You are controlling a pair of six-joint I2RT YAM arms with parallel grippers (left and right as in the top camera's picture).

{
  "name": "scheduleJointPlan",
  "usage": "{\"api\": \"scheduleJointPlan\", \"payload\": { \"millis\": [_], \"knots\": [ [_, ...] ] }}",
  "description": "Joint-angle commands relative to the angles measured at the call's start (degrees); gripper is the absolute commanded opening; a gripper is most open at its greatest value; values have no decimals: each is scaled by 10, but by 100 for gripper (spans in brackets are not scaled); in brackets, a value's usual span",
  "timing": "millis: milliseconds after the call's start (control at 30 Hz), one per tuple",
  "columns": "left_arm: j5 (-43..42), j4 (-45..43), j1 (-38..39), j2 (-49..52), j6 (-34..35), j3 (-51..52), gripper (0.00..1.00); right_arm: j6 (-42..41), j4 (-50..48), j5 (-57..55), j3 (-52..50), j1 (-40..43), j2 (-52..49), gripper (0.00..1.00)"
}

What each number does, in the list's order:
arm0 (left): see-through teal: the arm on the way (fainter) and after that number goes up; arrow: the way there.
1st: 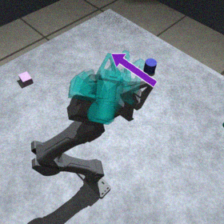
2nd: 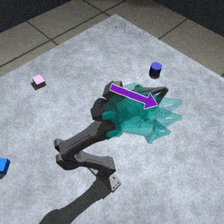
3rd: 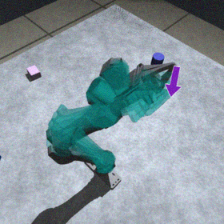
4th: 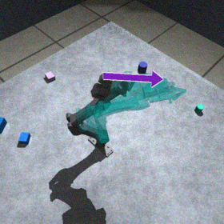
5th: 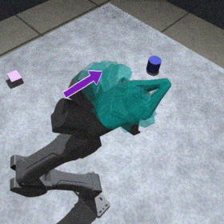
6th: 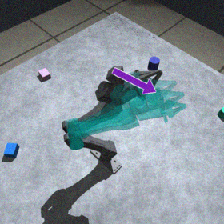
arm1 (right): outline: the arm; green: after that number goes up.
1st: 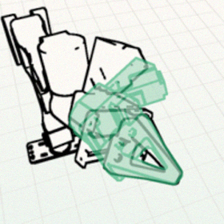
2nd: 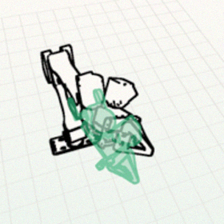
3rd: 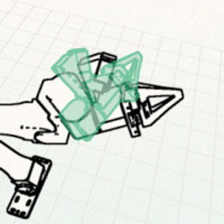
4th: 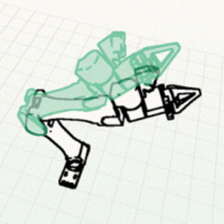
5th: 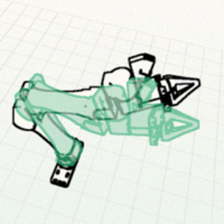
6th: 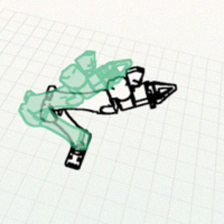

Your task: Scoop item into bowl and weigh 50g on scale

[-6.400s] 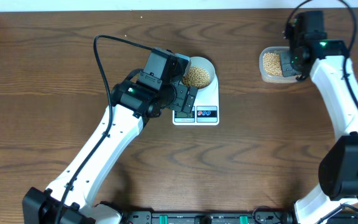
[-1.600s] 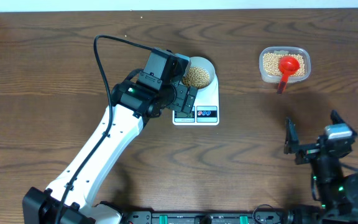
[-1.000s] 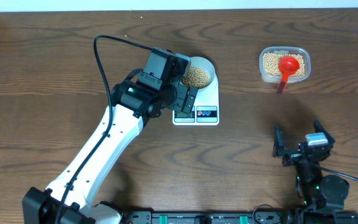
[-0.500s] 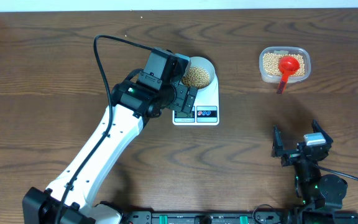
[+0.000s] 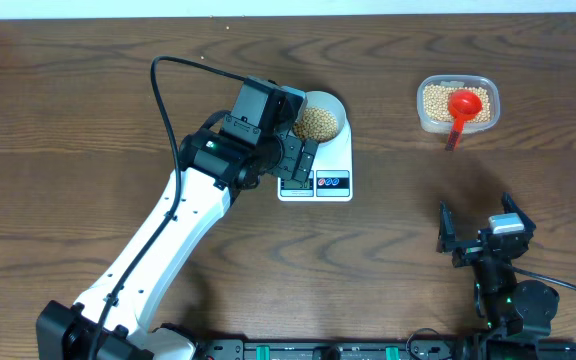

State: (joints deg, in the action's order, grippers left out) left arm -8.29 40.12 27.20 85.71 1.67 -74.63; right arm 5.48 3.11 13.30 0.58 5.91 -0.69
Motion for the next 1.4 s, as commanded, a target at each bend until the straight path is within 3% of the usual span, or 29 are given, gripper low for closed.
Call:
{"api": "scheduleJointPlan", "payload": {
  "millis": [0,400,833,1367],
  "knots": [
    [-1,2,-1,-7,1,-1,94,4,0,3,-3,0,4,99],
    [34,-16,-27,-23,-10,5,94,4,-1,3,-3,0,4,99],
    [16,-106,-160,-200,-10,87,94,4,-1,4,-3,0,4,99],
    [-3,-334,-233,-441,-10,382,94,4,-1,3,-3,0,4,99]
  ]
}}
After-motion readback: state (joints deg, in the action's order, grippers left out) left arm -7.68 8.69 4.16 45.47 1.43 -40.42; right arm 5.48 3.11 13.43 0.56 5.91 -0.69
